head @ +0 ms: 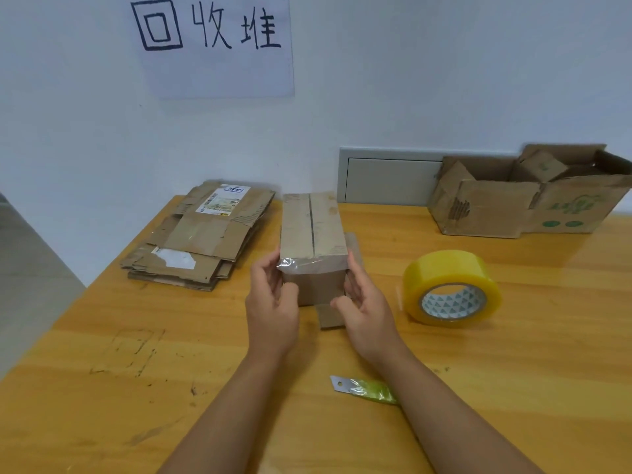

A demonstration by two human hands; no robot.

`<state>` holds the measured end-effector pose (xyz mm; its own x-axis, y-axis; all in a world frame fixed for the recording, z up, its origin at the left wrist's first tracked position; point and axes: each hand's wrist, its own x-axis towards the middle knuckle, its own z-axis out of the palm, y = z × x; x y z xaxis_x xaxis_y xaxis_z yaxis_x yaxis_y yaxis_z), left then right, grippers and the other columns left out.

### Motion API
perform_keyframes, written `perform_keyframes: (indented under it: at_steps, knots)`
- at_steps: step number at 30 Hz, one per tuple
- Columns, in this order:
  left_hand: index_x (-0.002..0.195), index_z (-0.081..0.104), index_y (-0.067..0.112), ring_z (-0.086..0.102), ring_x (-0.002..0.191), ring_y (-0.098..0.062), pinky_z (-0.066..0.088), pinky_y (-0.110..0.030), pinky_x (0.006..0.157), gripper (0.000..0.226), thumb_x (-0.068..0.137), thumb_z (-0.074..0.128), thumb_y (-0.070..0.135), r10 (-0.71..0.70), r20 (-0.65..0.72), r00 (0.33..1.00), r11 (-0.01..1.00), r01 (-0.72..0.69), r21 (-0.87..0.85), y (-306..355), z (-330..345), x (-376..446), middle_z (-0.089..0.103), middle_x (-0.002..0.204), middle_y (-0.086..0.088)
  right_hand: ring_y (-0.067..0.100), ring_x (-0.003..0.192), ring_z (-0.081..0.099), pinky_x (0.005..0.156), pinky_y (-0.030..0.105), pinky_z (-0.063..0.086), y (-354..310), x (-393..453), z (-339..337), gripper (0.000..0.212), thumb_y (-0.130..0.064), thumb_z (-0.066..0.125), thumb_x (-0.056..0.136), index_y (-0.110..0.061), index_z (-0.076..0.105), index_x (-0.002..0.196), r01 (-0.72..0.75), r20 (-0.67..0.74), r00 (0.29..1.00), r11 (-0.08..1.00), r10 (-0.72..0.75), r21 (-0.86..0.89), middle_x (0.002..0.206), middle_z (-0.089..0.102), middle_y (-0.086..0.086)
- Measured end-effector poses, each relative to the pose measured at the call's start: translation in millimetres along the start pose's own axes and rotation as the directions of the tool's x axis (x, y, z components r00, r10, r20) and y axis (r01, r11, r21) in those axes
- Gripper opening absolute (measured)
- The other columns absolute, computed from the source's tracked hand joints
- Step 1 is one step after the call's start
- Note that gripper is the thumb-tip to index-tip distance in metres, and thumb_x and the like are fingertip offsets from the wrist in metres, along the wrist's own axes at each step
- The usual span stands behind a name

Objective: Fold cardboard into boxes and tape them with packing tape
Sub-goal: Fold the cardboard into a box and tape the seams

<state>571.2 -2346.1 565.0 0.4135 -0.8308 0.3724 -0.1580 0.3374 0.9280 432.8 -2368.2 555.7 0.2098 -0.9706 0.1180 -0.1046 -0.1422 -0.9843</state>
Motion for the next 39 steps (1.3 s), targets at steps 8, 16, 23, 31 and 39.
perform_keyframes:
  at_steps: [8, 16, 23, 31, 39]
  knots:
    - [0.098, 0.056, 0.024, 0.058, 0.12, -0.004, 0.051, -0.03, 0.094, 0.021, 0.096, 0.057, 0.045, -0.123, -0.052, 0.991, 0.989, 0.119, -0.087, -1, -1, 3, 0.064, 0.125, 0.005, -0.004, 0.132, 0.046, 0.108, 0.025, 0.043, -5, -3, -3, 0.059, -0.022, 0.053, 0.094, -0.027, 0.032, 0.149, 0.046, -0.084, 0.996, 0.995, -0.038, 0.088, 0.146, 0.049, -0.013]
    - [0.114, 0.047, 0.032, 0.062, 0.106, 0.002, 0.054, -0.019, 0.081, 0.012, 0.102, 0.049, 0.031, -0.01, -0.003, 1.0, 0.999, 0.01, 0.044, 1, -1, 0, 0.064, 0.115, 0.011, -0.009, 0.125, 0.05, 0.101, 0.016, 0.045, 0, -2, -4, 0.054, -0.005, 0.054, 0.098, -0.016, 0.039, 0.148, 0.065, -0.066, 0.996, 0.995, -0.06, 0.07, 0.137, 0.054, -0.016]
    - [0.115, 0.05, 0.021, 0.061, 0.106, 0.001, 0.05, -0.016, 0.08, 0.027, 0.094, 0.047, 0.038, 0.017, -0.017, 1.0, 0.998, -0.015, 0.064, -2, -1, -2, 0.064, 0.113, 0.008, 0.002, 0.126, 0.053, 0.104, 0.032, 0.047, -4, 0, -5, 0.052, -0.025, 0.047, 0.087, -0.021, 0.05, 0.138, 0.1, -0.084, 0.992, 0.99, -0.092, 0.102, 0.136, 0.06, -0.009]
    - [0.111, 0.054, 0.032, 0.054, 0.104, 0.012, 0.046, -0.007, 0.075, 0.021, 0.094, 0.065, 0.033, -0.003, -0.041, 0.999, 0.992, 0.008, 0.125, 3, 2, 3, 0.058, 0.112, 0.018, -0.004, 0.104, 0.057, 0.087, 0.022, 0.051, -17, 6, -3, 0.023, -0.044, 0.055, 0.098, -0.034, 0.06, 0.117, 0.149, -0.233, 0.959, 0.986, -0.163, -0.075, 0.118, 0.06, -0.01]
    - [0.112, 0.065, 0.032, 0.056, 0.106, 0.001, 0.052, -0.016, 0.087, 0.018, 0.095, 0.065, 0.027, 0.128, 0.018, 0.992, 0.969, -0.129, 0.209, -7, -2, 6, 0.056, 0.114, 0.001, 0.0, 0.101, 0.058, 0.083, 0.014, 0.048, -9, 14, -4, 0.017, -0.029, 0.064, 0.096, -0.026, 0.064, 0.113, 0.188, -0.27, 0.93, 0.953, -0.251, -0.237, 0.112, 0.057, -0.01]
